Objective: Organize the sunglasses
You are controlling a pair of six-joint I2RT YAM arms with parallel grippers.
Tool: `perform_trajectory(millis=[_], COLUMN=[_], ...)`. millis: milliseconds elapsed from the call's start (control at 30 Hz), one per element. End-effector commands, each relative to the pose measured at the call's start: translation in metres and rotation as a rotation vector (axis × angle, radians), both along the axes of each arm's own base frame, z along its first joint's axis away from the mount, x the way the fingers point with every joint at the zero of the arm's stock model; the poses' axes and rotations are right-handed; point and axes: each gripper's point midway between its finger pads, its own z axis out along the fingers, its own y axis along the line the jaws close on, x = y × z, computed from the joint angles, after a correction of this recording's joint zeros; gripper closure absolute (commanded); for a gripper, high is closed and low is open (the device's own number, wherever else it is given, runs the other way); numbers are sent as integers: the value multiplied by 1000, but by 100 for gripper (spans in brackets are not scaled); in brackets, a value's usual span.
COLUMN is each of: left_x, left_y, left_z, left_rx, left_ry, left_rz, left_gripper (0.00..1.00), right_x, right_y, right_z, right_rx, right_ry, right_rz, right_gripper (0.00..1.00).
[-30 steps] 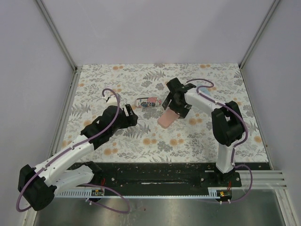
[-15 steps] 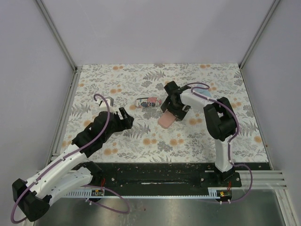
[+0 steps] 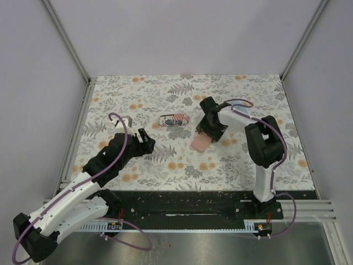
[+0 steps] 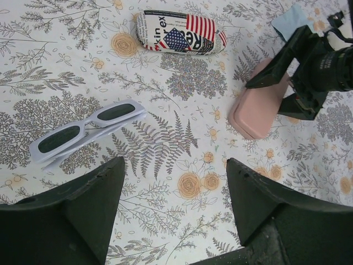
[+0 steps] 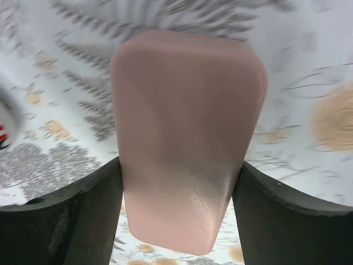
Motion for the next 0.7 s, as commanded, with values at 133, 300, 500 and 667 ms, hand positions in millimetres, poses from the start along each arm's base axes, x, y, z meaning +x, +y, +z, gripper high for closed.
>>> perform_trajectory(millis=[133,300,500,667], left_x=[1,4,6,9], left_y=[-3,-8,-11,-12], left_z=[3,-2,-7,-8], left_rx=[-12,-17,-15,-12], left_ry=[-24,-11,4,10], left_rz=[-19,-27,-26,-20], left_gripper=[23,23,23,23], right_x=[-12,-34,-36,-13], right_y=[-148,-223,-237,-223], right_z=[38,31,18,56], right_rx=[-19,-18,41,-2], right_ry=[-69,-58,-31,-181], right_rz=[-260,-440,-430,-297], right_gripper=[38,36,1,1])
